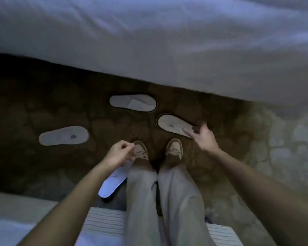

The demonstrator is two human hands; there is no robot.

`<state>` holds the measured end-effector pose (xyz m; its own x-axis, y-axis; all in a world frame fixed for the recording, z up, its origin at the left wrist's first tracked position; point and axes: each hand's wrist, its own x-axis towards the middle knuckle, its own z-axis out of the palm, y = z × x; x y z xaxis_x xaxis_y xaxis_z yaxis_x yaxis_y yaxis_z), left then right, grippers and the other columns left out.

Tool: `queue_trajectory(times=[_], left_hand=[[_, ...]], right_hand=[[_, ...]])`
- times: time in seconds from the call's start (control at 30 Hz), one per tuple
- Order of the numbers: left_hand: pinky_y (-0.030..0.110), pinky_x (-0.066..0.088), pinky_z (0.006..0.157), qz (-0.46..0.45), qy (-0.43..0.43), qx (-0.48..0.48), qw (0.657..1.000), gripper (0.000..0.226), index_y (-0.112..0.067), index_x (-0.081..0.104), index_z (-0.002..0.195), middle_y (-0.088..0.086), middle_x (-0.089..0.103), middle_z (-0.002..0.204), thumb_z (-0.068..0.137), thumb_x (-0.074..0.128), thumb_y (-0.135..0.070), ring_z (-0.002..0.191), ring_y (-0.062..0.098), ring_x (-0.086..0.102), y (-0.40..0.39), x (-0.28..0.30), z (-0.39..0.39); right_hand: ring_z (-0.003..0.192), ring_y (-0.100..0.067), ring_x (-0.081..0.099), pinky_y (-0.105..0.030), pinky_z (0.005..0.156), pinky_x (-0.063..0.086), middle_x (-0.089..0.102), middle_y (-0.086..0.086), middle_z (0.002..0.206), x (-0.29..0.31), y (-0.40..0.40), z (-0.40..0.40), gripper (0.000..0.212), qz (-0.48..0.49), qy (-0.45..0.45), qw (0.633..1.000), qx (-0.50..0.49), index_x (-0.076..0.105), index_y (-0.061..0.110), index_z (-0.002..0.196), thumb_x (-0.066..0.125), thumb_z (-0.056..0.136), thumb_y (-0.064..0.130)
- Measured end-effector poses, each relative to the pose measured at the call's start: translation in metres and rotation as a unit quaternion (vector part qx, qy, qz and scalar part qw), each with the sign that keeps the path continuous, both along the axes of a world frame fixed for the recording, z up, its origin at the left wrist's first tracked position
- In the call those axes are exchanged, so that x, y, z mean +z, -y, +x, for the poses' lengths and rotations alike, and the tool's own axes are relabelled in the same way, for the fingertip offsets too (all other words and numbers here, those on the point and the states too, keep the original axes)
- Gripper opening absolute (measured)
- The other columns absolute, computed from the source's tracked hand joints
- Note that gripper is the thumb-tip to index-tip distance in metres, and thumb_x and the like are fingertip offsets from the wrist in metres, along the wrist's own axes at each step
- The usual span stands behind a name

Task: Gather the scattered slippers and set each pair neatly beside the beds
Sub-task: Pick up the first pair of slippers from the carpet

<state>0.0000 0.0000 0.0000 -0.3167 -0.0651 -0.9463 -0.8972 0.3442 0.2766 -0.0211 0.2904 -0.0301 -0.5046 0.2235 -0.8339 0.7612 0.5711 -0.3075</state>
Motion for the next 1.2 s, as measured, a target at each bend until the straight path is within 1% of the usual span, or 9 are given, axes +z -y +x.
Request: queue_trajectory(times=[0.17,0.3,0.53,0.63,0.77,0.93,1.0,1.07,1.2], left_hand=[[0.025,0.051,0.066,-0.026,0.026,-0.07,0.997,0.018,-0.009,0.06,0.097,0.008,0.063,0.084,0.101,0.043,-0.017,0.076,0.021,0.062,0.021,-0.107,-0.006],[0.016,0.047,0.046,-0.059,0.01,-0.112,0.992,0.026,-0.012,0.054,0.074,0.008,0.057,0.075,0.099,0.047,-0.008,0.067,0.02,0.055,0.023,-0.185,-0.017],[0.027,0.045,0.069,-0.054,-0.065,-0.144,0.986,0.01,-0.014,0.059,0.088,0.007,0.06,0.087,0.095,0.054,-0.019,0.077,0.018,0.058,0.018,-0.274,-0.062],[0.036,0.052,0.083,-0.043,-0.059,-0.119,0.99,0.013,-0.022,0.053,0.084,0.007,0.06,0.094,0.096,0.055,-0.018,0.083,0.022,0.06,0.013,-0.288,-0.077],[0.04,0.052,0.091,-0.037,-0.077,-0.138,0.987,0.013,-0.012,0.055,0.105,0.003,0.059,0.094,0.096,0.056,-0.02,0.087,0.022,0.063,0.021,-0.286,-0.088],[0.031,0.045,0.082,-0.104,-0.131,-0.228,0.959,0.015,-0.017,0.052,0.08,0.004,0.057,0.09,0.093,0.059,-0.014,0.102,0.032,0.058,0.037,-0.276,-0.109],[0.029,0.042,0.09,-0.128,-0.152,-0.249,0.948,0.015,-0.009,0.06,0.102,0.014,0.058,0.115,0.089,0.065,-0.015,0.105,0.03,0.055,0.042,-0.27,-0.119],[0.031,0.039,0.103,-0.137,-0.161,-0.263,0.941,0.051,-0.004,0.052,0.131,0.021,0.05,0.137,0.085,0.071,-0.016,0.119,0.031,0.052,0.044,-0.261,-0.128],[0.046,0.041,0.108,-0.172,-0.171,-0.316,0.917,0.072,-0.01,0.043,0.141,0.019,0.047,0.144,0.08,0.074,-0.033,0.129,0.036,0.049,0.041,-0.249,-0.151]], right_hand=[[0.131,-0.029,0.045,-0.043,0.107,0.038,0.046,-0.01,0.145,-0.124,0.014,0.0,0.083,-0.008,-0.038,0.999,0.026,0.037,0.013,0.142,0.068,0.077,0.055],[0.136,-0.034,0.037,-0.045,0.11,0.036,0.037,-0.014,0.149,-0.211,0.013,0.001,0.091,0.039,-0.088,0.993,0.073,0.034,0.008,0.145,0.071,0.076,0.054],[0.145,-0.037,0.021,-0.053,0.115,0.028,0.014,-0.011,0.162,-0.299,0.008,0.003,0.109,0.087,-0.072,0.983,0.146,0.018,0.016,0.153,0.068,0.07,0.066],[0.139,-0.038,0.028,-0.053,0.11,0.031,0.026,-0.014,0.155,-0.309,0.022,0.025,0.106,0.14,-0.116,0.965,0.187,0.028,0.017,0.15,0.073,0.066,0.063],[0.117,-0.038,0.046,-0.05,0.095,0.04,0.049,-0.017,0.128,-0.307,0.032,0.042,0.089,0.25,-0.134,0.925,0.252,0.05,0.011,0.129,0.082,0.058,0.053],[0.118,-0.038,0.047,-0.046,0.093,0.046,0.048,-0.017,0.13,-0.292,0.021,0.029,0.073,0.137,-0.097,0.941,0.294,0.058,0.01,0.12,0.083,0.061,0.047],[0.114,-0.033,0.054,-0.043,0.092,0.048,0.054,-0.013,0.126,-0.281,0.015,0.024,0.062,0.088,-0.095,0.954,0.269,0.057,0.013,0.119,0.079,0.07,0.043],[0.11,-0.032,0.059,-0.043,0.092,0.049,0.061,-0.013,0.122,-0.265,0.007,0.019,0.061,0.068,-0.084,0.97,0.22,0.056,0.013,0.122,0.074,0.074,0.046],[0.106,-0.032,0.063,-0.038,0.09,0.049,0.068,-0.015,0.116,-0.224,-0.005,0.007,0.057,0.046,-0.091,0.986,0.129,0.059,0.01,0.123,0.07,0.079,0.045]])
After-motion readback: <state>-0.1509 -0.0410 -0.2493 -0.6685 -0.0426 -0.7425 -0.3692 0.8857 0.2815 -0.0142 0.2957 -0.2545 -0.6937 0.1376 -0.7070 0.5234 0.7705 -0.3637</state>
